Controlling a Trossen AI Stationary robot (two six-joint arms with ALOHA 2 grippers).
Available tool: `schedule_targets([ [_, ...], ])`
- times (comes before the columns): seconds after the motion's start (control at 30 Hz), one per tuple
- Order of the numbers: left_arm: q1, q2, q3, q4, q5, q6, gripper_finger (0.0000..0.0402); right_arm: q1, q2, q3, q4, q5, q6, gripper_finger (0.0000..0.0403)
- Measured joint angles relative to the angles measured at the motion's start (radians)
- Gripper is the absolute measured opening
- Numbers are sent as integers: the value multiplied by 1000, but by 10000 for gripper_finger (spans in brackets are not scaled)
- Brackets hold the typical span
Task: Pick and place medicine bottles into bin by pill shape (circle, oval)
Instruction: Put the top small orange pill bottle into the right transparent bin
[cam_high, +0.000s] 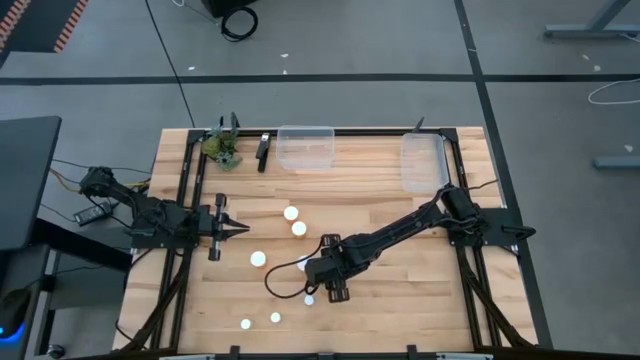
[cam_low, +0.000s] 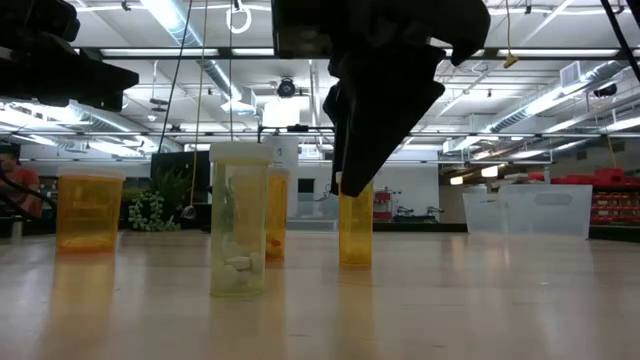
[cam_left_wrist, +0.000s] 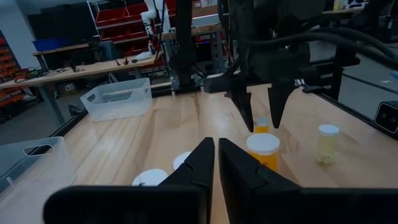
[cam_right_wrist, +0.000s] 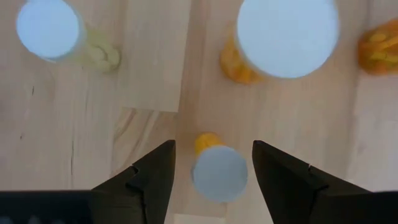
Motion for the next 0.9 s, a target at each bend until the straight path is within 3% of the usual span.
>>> schedule_targets([
  [0.23, 0, 0, 0, 0, 0, 0, 33, -18, 1, -72, 32, -20, 22, 220],
  [0.73, 0, 0, 0, 0, 0, 0, 28, -25, 1, -73, 77, -34, 37, 219],
  [0.9, 0, 0, 0, 0, 0, 0, 33, -32, 1, -73, 76, -34, 45, 203],
])
